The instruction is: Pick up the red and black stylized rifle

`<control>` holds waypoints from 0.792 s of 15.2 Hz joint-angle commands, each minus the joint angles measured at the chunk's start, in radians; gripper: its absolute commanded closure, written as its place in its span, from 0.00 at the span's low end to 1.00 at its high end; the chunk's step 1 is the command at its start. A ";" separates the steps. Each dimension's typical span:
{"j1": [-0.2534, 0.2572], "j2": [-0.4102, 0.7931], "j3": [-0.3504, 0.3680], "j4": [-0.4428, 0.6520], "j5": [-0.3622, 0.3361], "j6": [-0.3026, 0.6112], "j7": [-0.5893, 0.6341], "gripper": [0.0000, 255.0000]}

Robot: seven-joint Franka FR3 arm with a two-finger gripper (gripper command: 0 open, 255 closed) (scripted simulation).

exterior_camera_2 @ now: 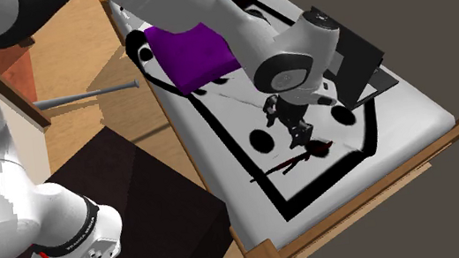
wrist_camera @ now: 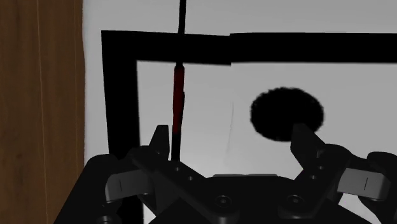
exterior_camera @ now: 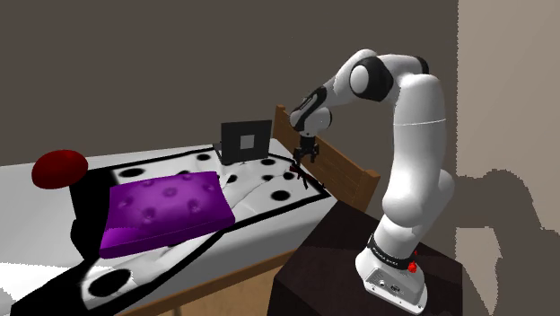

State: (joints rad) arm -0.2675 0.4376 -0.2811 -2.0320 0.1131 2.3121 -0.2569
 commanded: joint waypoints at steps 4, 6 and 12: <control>-0.068 0.192 0.010 0.158 0.059 0.007 -0.014 0.00; -0.096 0.266 0.014 0.226 0.077 0.004 -0.015 0.00; -0.108 0.325 0.027 0.246 0.090 0.041 -0.020 0.00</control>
State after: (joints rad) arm -0.3731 0.7527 -0.2561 -1.7890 0.2006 2.3463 -0.2758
